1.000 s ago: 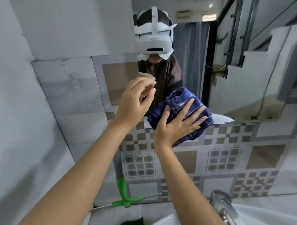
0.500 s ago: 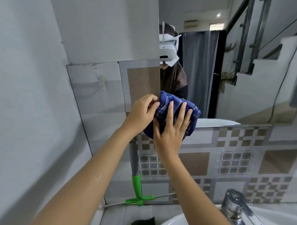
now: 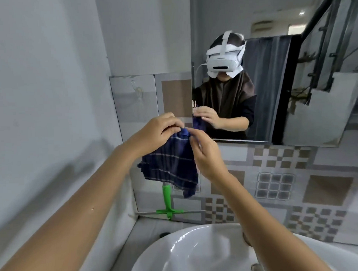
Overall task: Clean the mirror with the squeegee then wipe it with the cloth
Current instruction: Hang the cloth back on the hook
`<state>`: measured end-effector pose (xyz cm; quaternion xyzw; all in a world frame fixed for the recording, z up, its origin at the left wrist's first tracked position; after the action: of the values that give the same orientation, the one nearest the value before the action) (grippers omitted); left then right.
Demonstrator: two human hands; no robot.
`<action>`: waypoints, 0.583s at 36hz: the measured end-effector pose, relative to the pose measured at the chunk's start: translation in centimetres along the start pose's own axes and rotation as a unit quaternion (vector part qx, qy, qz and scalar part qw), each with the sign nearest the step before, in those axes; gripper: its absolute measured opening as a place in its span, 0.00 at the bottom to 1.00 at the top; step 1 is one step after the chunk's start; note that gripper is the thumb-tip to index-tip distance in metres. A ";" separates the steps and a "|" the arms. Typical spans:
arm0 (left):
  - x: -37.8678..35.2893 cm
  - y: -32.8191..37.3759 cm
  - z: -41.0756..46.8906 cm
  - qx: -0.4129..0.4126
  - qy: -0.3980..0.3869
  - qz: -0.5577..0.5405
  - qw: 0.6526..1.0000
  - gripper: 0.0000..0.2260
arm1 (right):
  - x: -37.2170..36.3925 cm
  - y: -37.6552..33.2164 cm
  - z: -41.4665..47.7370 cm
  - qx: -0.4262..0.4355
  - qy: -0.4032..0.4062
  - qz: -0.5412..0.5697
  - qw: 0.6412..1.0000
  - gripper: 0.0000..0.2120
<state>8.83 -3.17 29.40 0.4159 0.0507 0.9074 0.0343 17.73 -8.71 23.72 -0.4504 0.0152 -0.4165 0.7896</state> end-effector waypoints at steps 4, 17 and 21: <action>1.4 0.5 -3.1 0.031 -0.016 0.015 0.999 0.07 | -2.6 0.0 -1.7 -0.029 -0.123 0.077 0.989 0.10; 5.3 -5.0 -8.8 0.102 0.098 0.060 0.988 0.05 | -6.2 -1.9 1.8 -0.046 -0.161 -0.035 0.985 0.03; 7.7 -8.1 -6.9 0.120 0.184 0.098 0.971 0.05 | -4.7 -5.3 7.4 -0.020 -0.041 -0.061 0.997 0.05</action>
<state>-1.22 5.24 29.76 0.2459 0.1233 0.9546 -0.1148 14.23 -1.73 30.27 -0.4832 -0.0362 -0.4443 0.7535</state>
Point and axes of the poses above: each hand's wrist, its own z-axis towards the middle knuckle, its own x-axis out of the back of the hand, y = z × x, the point moved 9 cm from there along z, towards the middle knuckle, and after that the axes turned 12 degrees about -x, right-handed, at the moved point
